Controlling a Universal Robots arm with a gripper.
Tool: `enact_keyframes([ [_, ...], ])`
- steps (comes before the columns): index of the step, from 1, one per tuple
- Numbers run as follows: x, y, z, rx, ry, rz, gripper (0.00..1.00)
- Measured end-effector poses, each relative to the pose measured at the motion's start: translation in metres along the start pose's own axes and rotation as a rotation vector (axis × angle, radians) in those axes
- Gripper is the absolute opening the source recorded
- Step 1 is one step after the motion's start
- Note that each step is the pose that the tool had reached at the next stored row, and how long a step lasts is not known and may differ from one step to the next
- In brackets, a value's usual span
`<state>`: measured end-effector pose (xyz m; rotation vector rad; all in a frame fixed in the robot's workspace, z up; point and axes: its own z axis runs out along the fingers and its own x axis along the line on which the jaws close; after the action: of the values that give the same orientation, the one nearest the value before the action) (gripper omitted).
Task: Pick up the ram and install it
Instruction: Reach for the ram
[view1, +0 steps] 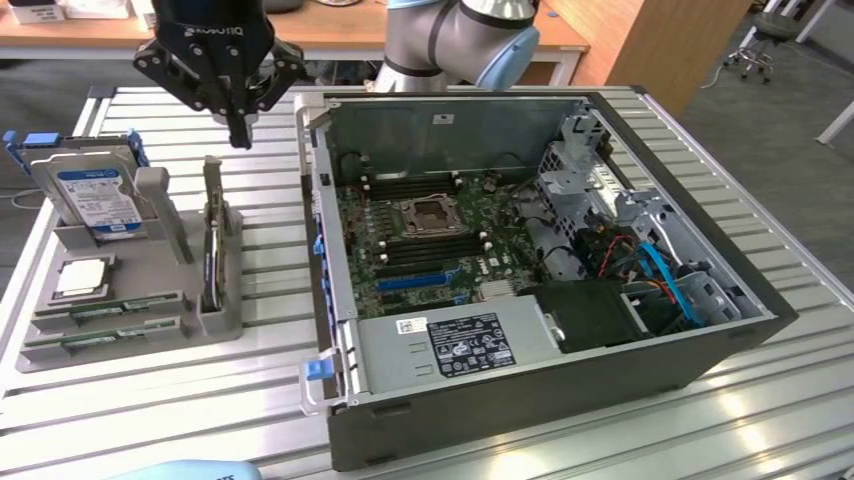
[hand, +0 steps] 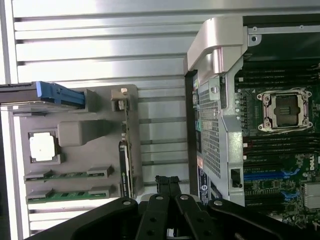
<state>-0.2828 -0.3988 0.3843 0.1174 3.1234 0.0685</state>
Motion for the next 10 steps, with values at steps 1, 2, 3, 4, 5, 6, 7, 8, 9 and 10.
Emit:
enact_keyframes([
  [1, 0.001, -0.0001, 0.0002, 0.0, 0.0004, 0.0, 0.1],
  [2, 0.003, -0.0003, 0.0003, 0.0001, 0.0009, 0.0, 0.1],
  [3, 0.005, -0.0004, 0.0005, 0.0001, 0.0013, 0.0, 0.1],
  [4, 0.006, -0.0005, 0.0006, 0.0002, 0.0018, 0.0, 0.1],
  [5, 0.007, -0.0006, 0.0007, 0.0003, 0.0021, 0.0, 0.1],
  [6, 0.009, -0.0007, 0.0008, 0.0002, 0.0025, 0.0, 0.1],
  [7, 0.01, -0.0008, 0.0009, 0.0002, 0.0029, 0.0, 0.1],
  [8, 0.011, -0.0009, 0.0009, 0.0003, 0.0032, 0.0, 0.1],
  [9, 0.012, -0.001, 0.0011, 0.0002, 0.0035, 0.0, 0.1],
  [10, 0.013, -0.0011, 0.0011, 0.0003, 0.0039, 0.0, 0.1],
])
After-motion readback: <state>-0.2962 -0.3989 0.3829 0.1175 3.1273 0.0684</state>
